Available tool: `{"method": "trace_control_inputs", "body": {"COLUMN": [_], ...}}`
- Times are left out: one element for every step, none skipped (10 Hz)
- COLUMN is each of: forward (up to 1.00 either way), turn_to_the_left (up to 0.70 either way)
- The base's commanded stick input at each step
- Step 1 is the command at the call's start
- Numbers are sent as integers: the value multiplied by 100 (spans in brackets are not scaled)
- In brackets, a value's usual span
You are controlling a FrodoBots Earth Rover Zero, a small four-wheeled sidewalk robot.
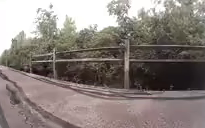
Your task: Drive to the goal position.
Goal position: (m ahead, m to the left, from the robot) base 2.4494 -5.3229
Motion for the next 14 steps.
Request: {"method": "trace_control_inputs", "body": {"forward": [70, 70, 70, 70, 70, 70, 70, 70, 70, 70, 70, 62, 0, 0], "turn_to_the_left": [-34, -34, -34, -34, -34, -34, -34, -34, -34, -32, -29, -23, 0, 0]}}
